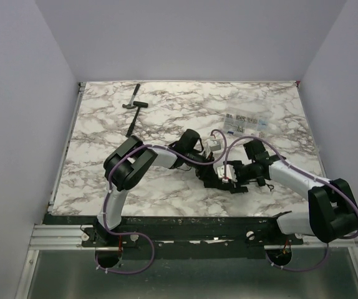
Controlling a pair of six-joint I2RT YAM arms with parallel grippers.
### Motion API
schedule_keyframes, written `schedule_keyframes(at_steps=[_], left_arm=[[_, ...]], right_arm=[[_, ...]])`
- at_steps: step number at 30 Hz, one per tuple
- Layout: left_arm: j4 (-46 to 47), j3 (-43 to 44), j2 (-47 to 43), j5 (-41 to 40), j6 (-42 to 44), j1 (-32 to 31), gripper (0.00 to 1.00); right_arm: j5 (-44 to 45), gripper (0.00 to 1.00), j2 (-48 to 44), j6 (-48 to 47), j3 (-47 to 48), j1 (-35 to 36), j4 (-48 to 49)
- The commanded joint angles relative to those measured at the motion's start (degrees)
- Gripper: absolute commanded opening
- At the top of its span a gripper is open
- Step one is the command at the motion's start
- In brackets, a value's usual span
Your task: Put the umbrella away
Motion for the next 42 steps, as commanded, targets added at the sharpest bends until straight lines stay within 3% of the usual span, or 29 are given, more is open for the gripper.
schedule_keyframes(at_steps=[1, 5, 6, 11, 17, 21, 26, 28, 29, 32, 36, 42], left_arm=[[-16.54, -3.71, 6.85, -4.77, 0.56, 0.31, 0.25], [-13.63, -3.53, 5.08, -5.08, -2.71, 0.52, 0.30], [-12.93, -3.32, 4.27, -5.74, -3.64, 0.65, 0.33], [-5.70, -3.61, -1.41, -7.84, -8.81, 1.51, 0.56], [0.12, -3.22, -8.93, -12.00, -10.28, 2.07, 0.73], [2.28, -5.50, -15.68, -16.90, -7.44, 2.11, 0.74], [10.52, -18.67, -29.82, -31.91, -6.49, 2.37, 0.80], [14.11, -24.52, -35.03, -36.07, -9.87, 2.76, 0.86], [15.86, -27.45, -36.72, -37.35, -12.13, 2.82, 0.97], [28.13, -38.31, -41.32, -38.95, -19.30, 2.69, 0.99], [41.69, -47.65, -39.30, -36.98, -28.14, 2.60, 0.99], [74.28, -52.24, -17.72, -32.68, -42.23, -0.01, 0.99]], right_arm=[[6.96, 0.69, 2.77, 2.78, -2.36, 0.49, 5.73], [7.58, 0.24, 7.31, 3.23, 0.58, 0.66, 2.08], [7.58, 0.18, 8.02, 3.46, 1.17, 0.63, 1.38], [6.85, 0.06, 9.65, 3.24, 2.28, 0.83, -2.45], [7.17, 0.04, 9.32, 5.36, 2.28, 0.83, -2.09], [7.53, 0.03, 8.95, 8.28, 2.66, 0.97, -0.05], [9.22, 0.02, 10.57, 12.46, 4.45, 1.01, 1.09], [9.30, 0.02, 11.04, 13.13, 4.52, 1.01, 1.28], [9.24, 0.02, 11.06, 13.44, 4.50, 1.02, 1.48], [9.25, 0.02, 10.91, 14.19, 3.83, 1.18, 2.77], [9.78, 0.02, 11.33, 15.02, 4.05, 1.56, 3.77], [10.60, 0.02, 12.09, 17.34, 4.50, 2.76, 5.37]])
